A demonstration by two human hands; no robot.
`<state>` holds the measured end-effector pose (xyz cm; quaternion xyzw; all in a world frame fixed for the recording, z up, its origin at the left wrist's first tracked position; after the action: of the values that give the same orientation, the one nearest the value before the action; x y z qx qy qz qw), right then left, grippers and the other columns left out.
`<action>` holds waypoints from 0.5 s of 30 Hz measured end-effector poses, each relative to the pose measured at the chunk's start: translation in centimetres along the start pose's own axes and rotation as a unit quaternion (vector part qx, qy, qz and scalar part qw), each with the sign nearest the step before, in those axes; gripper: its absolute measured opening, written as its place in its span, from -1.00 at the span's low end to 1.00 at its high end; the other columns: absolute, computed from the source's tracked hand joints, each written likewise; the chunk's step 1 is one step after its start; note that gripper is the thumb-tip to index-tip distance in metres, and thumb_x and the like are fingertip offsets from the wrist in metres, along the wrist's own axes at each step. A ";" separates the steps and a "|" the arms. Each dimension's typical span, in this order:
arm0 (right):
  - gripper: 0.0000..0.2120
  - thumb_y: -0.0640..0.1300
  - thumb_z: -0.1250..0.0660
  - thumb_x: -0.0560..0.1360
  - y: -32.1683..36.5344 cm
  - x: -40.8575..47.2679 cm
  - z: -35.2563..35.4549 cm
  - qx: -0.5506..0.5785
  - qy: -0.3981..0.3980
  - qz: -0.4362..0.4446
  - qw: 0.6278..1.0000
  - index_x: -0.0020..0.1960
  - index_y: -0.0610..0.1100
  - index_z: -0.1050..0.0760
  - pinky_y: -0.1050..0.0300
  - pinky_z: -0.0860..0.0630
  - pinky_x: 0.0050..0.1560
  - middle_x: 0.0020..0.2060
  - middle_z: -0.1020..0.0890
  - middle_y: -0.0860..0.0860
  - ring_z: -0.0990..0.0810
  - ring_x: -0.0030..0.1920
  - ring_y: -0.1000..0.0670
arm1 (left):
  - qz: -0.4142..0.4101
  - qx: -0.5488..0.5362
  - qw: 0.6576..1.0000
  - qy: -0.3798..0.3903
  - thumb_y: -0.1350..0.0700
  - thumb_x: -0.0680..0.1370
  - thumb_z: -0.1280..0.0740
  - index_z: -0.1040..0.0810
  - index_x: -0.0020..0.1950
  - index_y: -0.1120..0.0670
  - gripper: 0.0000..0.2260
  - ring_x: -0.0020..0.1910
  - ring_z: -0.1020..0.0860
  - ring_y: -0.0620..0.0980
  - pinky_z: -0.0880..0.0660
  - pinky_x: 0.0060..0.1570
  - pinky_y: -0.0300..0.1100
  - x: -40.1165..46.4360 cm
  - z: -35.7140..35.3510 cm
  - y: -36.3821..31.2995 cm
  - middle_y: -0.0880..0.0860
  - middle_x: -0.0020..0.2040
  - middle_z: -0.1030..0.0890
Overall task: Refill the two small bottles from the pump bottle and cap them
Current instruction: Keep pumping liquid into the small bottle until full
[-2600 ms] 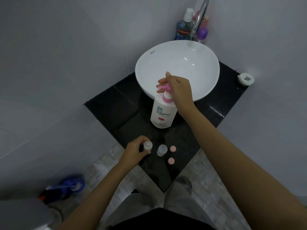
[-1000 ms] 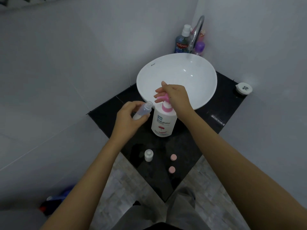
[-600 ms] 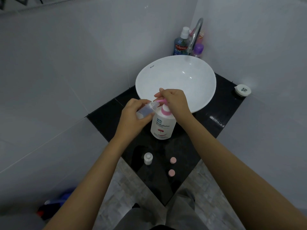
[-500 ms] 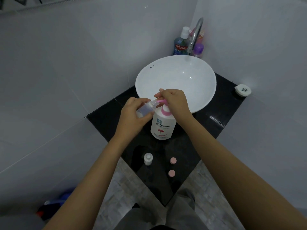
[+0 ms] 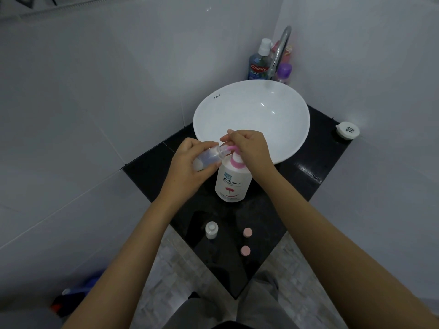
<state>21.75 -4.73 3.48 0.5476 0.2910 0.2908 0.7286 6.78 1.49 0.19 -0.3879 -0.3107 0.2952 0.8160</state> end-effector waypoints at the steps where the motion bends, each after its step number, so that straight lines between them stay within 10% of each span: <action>1: -0.73 -0.11 -0.27 0.55 0.1 -0.1 0.0 0.002 0.001 0.002 1.000 -0.09 -0.27 -0.66 0.25 -0.52 -0.07 -0.30 -0.66 -0.06 -0.62 -0.24 0.05 | -0.002 0.000 1.000 0.002 -0.05 0.45 -0.41 -0.51 0.21 -0.15 -0.66 0.03 -0.41 -0.35 -0.33 -0.02 -0.60 0.0 -0.1 -0.1 -0.13 0.01 -0.43; 15: -0.63 -0.09 -0.18 0.60 -0.7 0.3 -0.3 -0.001 -0.028 0.009 1.000 -0.12 -0.29 -0.66 0.52 -0.45 -0.27 -0.37 -0.63 0.03 -0.58 -0.31 0.14 | 0.015 -0.038 0.999 -0.017 0.05 0.43 -0.45 -0.52 0.24 0.02 -0.62 0.02 -0.45 -0.39 -0.38 0.00 -0.58 0.1 0.2 -0.7 -0.09 0.06 -0.51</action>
<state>21.76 -4.51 2.73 0.5572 0.2649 0.2820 0.7347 6.89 1.25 0.92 -0.4183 -0.3295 0.3018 0.7908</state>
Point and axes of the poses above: each hand's wrist, its own x-axis towards the middle knuckle, its own z-axis out of the back of the hand, y = z × x, the point moved 1 cm from there along x, towards the middle knuckle
